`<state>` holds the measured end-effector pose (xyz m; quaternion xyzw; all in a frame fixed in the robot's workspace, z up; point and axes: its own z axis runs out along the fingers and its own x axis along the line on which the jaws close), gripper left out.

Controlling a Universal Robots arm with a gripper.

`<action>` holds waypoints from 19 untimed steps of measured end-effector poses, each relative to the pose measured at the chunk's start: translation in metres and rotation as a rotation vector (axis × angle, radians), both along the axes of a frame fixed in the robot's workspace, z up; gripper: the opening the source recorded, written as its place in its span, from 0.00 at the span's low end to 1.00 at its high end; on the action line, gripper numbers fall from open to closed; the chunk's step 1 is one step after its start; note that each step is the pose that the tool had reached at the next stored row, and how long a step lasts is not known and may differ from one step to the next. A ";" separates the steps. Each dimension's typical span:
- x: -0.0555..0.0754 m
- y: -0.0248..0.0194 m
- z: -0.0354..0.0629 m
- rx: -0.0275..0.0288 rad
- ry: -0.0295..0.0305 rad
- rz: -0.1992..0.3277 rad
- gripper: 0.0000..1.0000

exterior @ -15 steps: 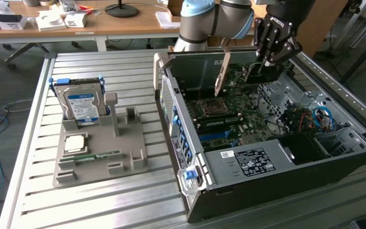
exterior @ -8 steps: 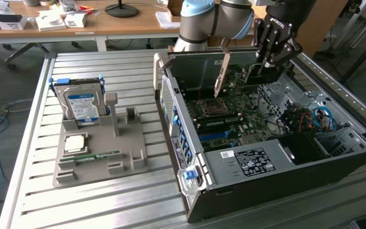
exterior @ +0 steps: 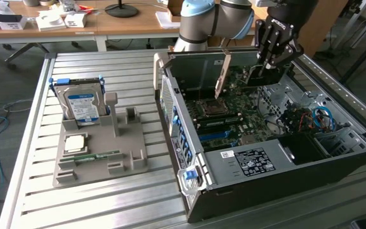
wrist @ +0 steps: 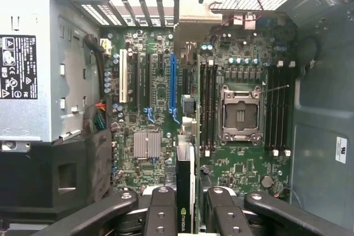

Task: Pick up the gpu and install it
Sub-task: 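Insert the gpu into the slot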

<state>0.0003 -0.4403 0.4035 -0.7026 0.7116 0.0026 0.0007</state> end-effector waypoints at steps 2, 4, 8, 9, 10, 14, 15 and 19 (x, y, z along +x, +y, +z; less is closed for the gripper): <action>0.000 0.0000 0.0000 -0.0001 0.0001 0.000 0.26; 0.000 0.0000 0.0000 -0.0001 0.0000 0.000 0.26; 0.000 -0.0001 -0.0021 -0.0001 -0.0002 0.000 0.26; 0.000 -0.0001 -0.0033 -0.0001 -0.0001 0.000 0.26; 0.000 0.0000 -0.0043 -0.0002 -0.0001 0.000 0.26; 0.000 0.0000 -0.0094 -0.0002 -0.0001 -0.001 0.26; -0.001 0.0000 -0.0107 -0.0002 -0.0001 -0.001 0.26; -0.001 0.0000 -0.0160 -0.0002 -0.0001 -0.002 0.26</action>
